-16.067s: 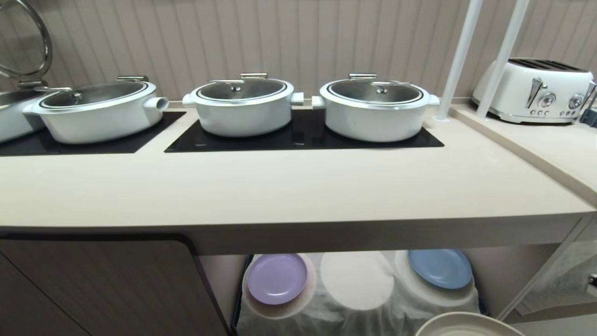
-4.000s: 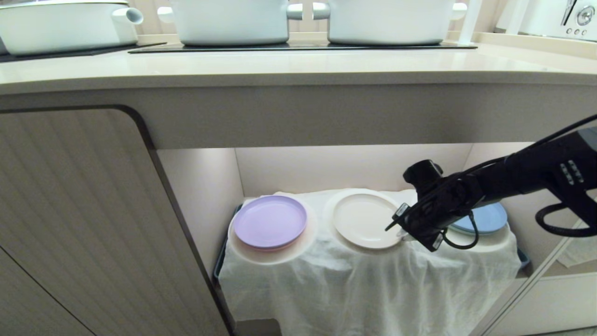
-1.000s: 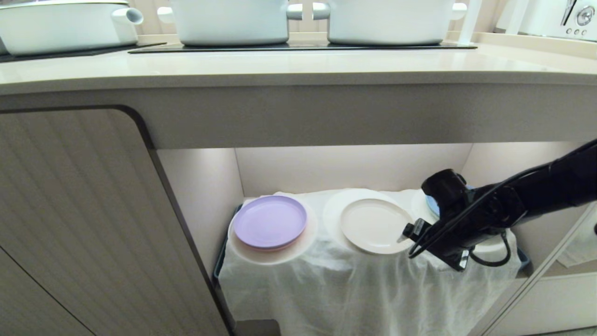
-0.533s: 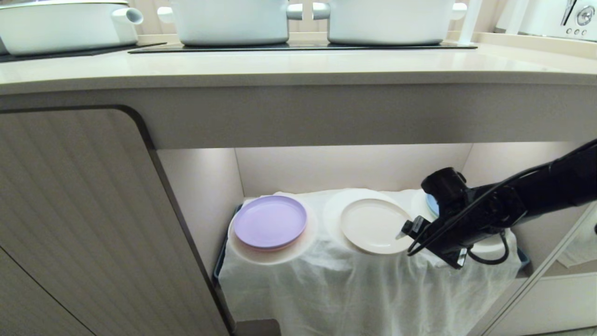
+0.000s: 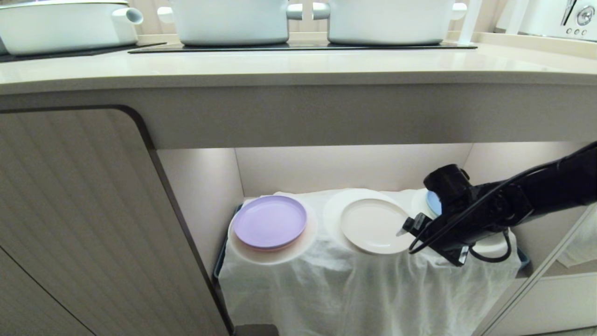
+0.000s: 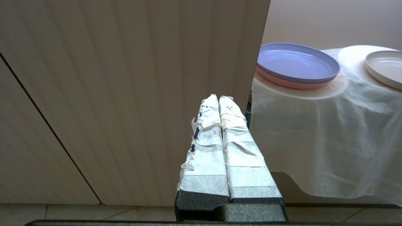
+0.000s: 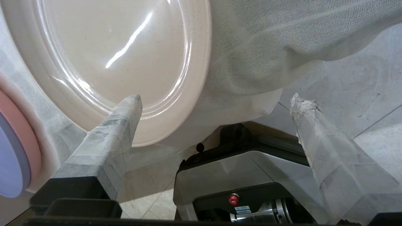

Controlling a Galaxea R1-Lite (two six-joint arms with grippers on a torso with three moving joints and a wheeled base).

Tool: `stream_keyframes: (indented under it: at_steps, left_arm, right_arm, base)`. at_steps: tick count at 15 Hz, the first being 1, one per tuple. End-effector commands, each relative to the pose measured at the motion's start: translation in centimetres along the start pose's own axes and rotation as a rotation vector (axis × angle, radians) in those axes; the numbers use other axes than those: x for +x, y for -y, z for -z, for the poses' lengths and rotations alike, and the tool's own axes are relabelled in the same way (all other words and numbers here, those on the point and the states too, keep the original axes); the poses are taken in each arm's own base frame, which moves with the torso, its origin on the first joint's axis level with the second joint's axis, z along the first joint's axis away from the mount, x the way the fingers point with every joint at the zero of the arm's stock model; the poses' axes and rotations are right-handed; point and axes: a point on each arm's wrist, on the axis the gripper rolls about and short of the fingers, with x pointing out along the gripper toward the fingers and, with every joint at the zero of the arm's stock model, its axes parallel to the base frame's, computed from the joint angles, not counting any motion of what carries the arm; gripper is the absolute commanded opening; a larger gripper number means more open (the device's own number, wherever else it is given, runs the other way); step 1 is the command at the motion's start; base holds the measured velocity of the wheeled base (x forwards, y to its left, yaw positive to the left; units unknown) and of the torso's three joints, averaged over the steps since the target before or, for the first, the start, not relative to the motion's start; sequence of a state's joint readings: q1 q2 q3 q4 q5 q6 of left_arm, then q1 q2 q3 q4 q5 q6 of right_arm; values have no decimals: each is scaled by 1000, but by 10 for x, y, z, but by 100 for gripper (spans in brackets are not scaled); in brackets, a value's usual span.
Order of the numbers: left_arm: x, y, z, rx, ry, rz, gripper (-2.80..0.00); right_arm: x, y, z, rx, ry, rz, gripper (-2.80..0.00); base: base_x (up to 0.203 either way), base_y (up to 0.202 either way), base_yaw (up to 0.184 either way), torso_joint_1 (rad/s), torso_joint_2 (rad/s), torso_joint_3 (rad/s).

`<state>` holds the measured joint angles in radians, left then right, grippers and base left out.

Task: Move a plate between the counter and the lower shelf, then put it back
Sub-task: Put the plate in the cupboard

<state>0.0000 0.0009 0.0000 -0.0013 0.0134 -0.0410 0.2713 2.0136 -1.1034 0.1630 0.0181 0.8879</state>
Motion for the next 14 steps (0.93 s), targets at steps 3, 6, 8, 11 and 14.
stream_keyframes:
  at_steps: [3,6,8,11,14]
  left_arm:
    - [0,0,0,0,0,0,-280]
    - [0,0,0,0,0,0,-280]
    - [0,0,0,0,0,0,-280]
    - [0,0,0,0,0,0,-280]
    - [0,0,0,0,0,0,-280]
  right_arm:
    - [-4,0,0,5,4,-6,0]
    - [-7,0,1,3,10,-11,0]
    - [-9,0,1,2,11,-13,0]
    - [-11,4,4,-1,7,-8,0]
    - [-14,7,8,1,2,-3,-280]
  base:
    - [0,0,0,0,0,0]
    - [0,0,0,0,0,0]
    - [0,0,0,0,0,0]
    - [0,0,0,0,0,0]
    - [0,0,0,0,0,0]
